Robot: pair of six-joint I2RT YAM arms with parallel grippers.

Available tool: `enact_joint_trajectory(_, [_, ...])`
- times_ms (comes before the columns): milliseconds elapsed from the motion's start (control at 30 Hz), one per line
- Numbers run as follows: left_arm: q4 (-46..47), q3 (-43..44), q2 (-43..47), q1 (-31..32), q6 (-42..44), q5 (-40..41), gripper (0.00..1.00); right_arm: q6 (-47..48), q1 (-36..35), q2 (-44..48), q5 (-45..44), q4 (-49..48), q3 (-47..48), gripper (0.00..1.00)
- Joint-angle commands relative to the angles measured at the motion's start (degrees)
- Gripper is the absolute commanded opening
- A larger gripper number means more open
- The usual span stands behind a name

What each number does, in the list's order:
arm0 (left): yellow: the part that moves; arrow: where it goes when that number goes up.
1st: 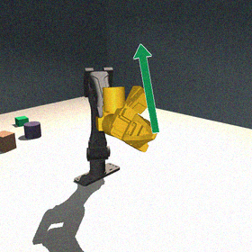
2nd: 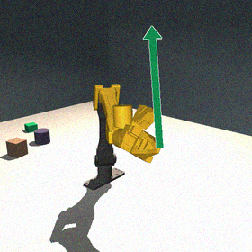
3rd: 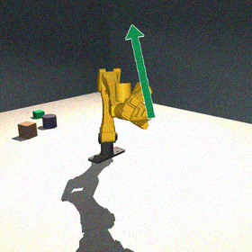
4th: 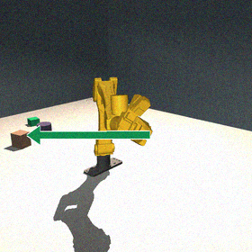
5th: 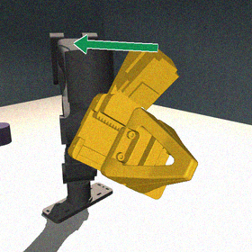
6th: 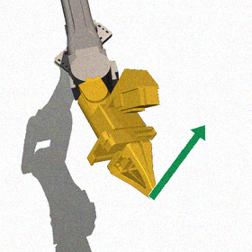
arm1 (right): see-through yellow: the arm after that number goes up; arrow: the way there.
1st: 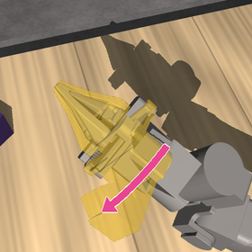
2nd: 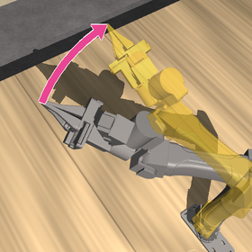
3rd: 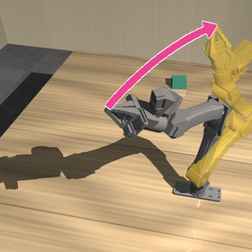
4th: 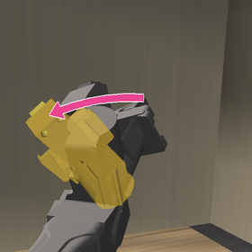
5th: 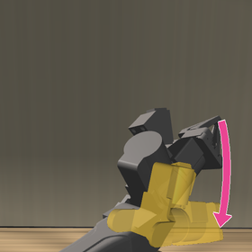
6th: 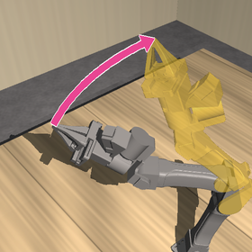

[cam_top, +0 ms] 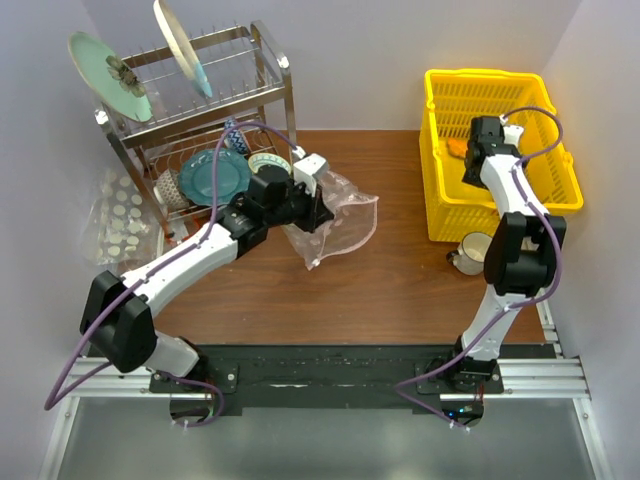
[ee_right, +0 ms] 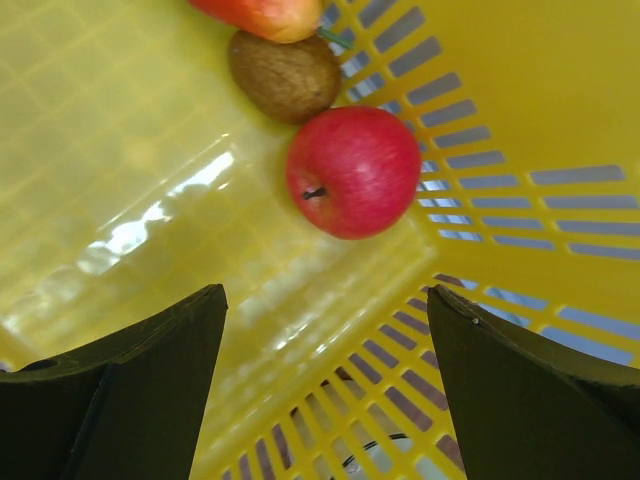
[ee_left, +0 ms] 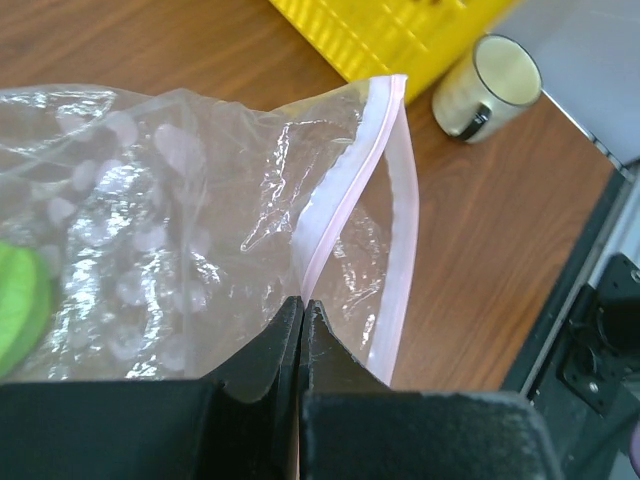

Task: Place the food in the zip-top bag and seal the zipper
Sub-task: Pick up the fake fruit from the bin.

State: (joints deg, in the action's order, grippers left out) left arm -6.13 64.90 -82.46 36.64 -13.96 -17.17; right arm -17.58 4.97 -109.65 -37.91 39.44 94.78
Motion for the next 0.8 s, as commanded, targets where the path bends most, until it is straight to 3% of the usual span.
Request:
enact_joint_trajectory(0, [8.59, -1.88, 0.28, 1.32, -0.11, -6.21, 0.0, 1.06, 2.67, -1.88, -3.93, -0.15, -0.82, 0.85])
enact_joint_trajectory(633, [9.47, -2.77, -1.48, 2.29, 2.62, -4.37, 0.0, -2.28, 8.65, -16.13, 2.23, -4.02, 5.94, 0.81])
enact_joint_trajectory(767, [9.38, -2.77, -1.48, 2.38, 2.79, -4.19, 0.0, -1.4, 8.65, -14.81, 1.79, -5.07, 6.2, 0.89])
